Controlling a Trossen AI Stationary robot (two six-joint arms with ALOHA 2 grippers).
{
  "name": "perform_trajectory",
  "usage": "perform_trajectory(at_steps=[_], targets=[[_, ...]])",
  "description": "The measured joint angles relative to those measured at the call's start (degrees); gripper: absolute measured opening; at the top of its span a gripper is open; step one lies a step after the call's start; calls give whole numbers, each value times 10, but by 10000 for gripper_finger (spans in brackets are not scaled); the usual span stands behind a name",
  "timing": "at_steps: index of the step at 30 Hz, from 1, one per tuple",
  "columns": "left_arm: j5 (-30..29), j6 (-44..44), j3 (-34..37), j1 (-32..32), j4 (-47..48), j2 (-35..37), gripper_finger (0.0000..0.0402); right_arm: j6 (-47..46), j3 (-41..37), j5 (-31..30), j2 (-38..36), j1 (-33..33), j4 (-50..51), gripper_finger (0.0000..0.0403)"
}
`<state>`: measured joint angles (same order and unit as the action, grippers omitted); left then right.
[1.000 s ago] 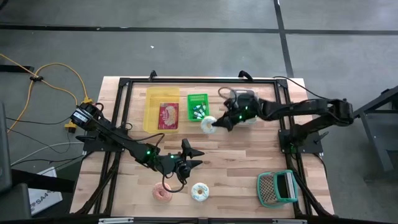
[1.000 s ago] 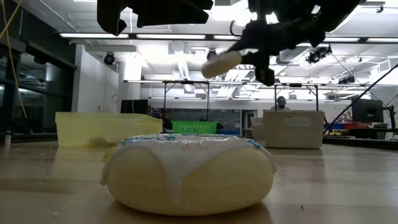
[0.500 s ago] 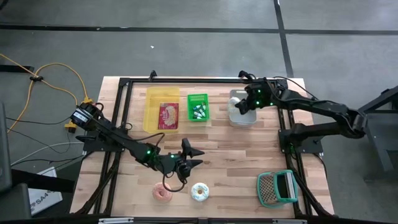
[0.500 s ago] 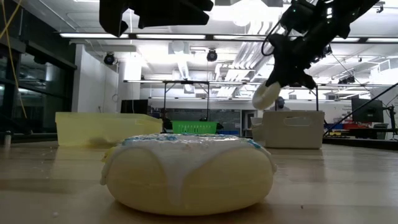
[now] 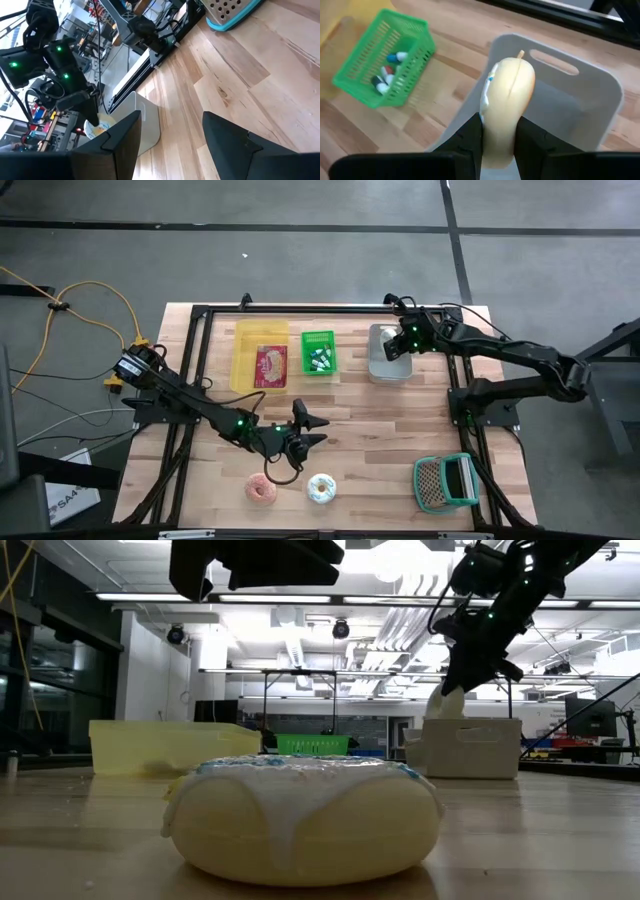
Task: Pick & Place Food Item
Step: Put the top white donut into the gray bin, then put the brown donut into the gray bin
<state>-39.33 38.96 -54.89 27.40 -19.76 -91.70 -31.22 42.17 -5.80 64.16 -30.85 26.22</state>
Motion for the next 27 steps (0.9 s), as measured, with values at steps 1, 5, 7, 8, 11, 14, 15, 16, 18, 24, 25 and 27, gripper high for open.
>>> perform_trajectory(at_steps=[1,5,7,8,11,14,15,16,18,24,25,27], targets=[[0,0,0,0,0,0,203,-3,0,0,0,0,-5,80],[0,0,0,0,0,0,203,-7,0,-12,11,0,-23,81],[0,0,0,1,0,0,203,-6,0,-12,19,0,-21,87],[0,0,0,2,0,0,203,-6,0,-12,25,0,-22,92],[0,0,0,2,0,0,203,-6,0,-12,46,0,-21,114],[0,0,0,2,0,0,203,-5,0,-16,69,0,-23,138],[0,0,0,2,0,0,203,-5,0,-17,75,0,-22,145],[0,0,0,2,0,0,203,-3,0,-18,79,0,-23,152],[0,0,0,2,0,0,203,2,0,-18,84,0,-25,164],[0,0,0,2,0,0,203,12,0,-21,83,0,-31,188],[0,0,0,2,0,0,203,14,0,-20,82,0,-34,190],[0,0,0,2,0,0,203,15,0,-14,81,0,-42,194]])
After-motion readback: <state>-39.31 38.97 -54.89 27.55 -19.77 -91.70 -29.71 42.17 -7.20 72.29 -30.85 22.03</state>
